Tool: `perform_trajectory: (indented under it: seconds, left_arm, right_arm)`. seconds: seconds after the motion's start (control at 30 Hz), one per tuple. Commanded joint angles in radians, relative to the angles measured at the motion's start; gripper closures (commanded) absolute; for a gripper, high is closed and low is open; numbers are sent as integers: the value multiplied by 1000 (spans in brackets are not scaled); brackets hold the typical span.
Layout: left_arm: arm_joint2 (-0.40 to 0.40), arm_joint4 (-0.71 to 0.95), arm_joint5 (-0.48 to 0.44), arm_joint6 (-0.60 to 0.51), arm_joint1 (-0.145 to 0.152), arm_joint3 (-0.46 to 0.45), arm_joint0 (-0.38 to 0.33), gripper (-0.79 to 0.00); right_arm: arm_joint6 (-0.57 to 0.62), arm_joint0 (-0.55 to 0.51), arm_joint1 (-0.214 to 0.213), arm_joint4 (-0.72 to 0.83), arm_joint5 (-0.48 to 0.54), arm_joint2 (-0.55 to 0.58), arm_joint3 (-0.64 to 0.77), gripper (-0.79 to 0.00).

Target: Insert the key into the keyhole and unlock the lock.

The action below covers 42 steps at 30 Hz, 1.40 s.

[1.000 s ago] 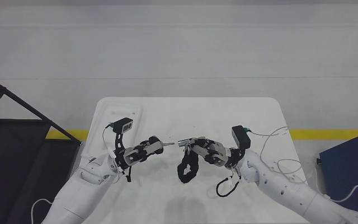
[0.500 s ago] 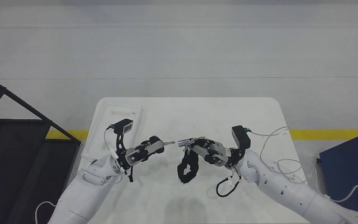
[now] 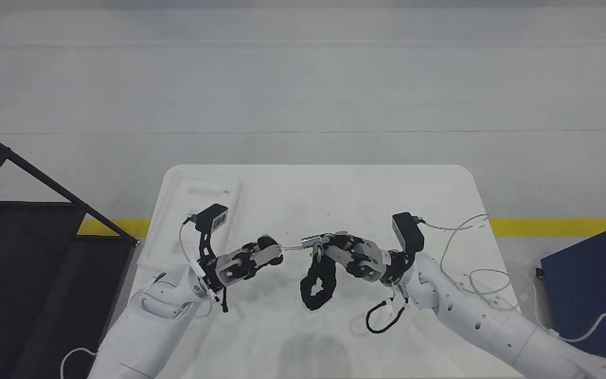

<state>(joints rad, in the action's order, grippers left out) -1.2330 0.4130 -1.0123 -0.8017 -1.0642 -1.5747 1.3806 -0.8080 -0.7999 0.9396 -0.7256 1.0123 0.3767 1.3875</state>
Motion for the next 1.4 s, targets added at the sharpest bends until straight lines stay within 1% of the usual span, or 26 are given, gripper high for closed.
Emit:
perform_trajectory:
  seconds: [0.0,0.3,0.67,1.0,1.37]
  left_arm:
    - [-8,1,0,2,-3,-3,3,0]
    - [-22,-52,0,15,-20,-5,8,0]
    - [-32,-105,0,63,-37,-18,23,0]
    - [-71,-171,0,123,-49,-34,42,0]
    - [-79,-243,0,157,-57,-69,63,0]
  right_arm:
    - [0,0,0,0,0,0,0,0]
    - [0,0,0,0,0,0,0,0]
    - [0,0,0,0,0,0,0,0]
    - [0,0,0,0,0,0,0,0]
    - [0,0,0,0,0,0,0,0]
